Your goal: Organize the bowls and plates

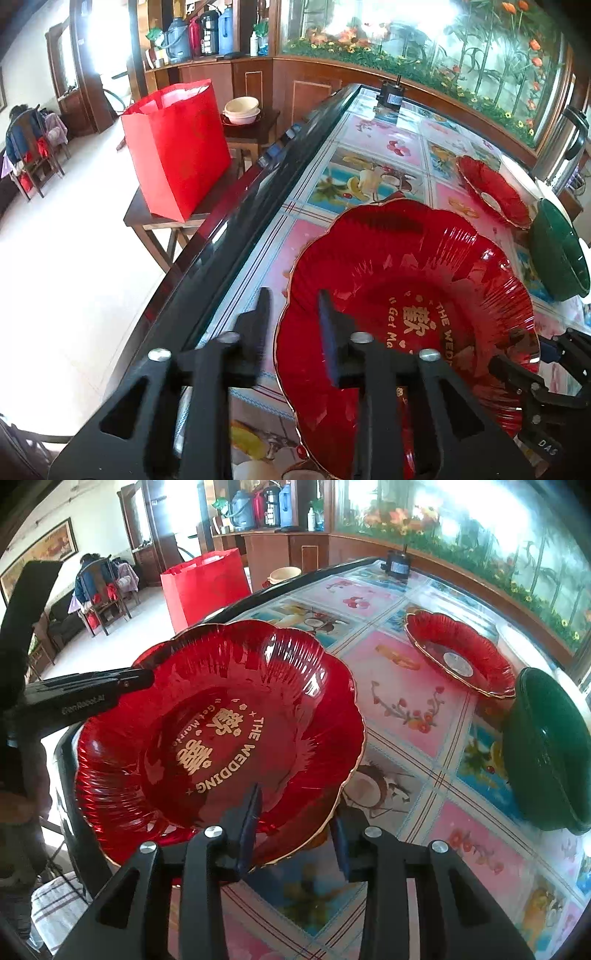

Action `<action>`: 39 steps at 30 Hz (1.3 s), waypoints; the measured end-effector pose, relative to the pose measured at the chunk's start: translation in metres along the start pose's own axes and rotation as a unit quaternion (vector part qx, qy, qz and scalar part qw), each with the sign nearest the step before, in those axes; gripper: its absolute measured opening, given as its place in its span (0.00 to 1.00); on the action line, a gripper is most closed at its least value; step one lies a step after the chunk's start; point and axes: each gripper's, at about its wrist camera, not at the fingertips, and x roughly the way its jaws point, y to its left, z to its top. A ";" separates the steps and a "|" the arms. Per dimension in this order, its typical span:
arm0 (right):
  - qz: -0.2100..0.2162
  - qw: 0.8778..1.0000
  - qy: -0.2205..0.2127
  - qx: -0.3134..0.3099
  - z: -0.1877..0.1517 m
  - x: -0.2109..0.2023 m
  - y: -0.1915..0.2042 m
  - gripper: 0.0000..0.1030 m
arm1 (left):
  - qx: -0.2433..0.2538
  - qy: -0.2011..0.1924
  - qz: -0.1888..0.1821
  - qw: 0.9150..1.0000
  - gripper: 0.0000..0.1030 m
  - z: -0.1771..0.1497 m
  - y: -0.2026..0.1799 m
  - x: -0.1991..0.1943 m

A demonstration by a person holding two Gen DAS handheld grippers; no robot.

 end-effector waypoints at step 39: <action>0.001 0.997 -0.039 0.072 0.014 -0.039 -0.068 0.59 | 0.045 -0.041 -0.048 0.997 0.62 0.045 -0.073 -0.028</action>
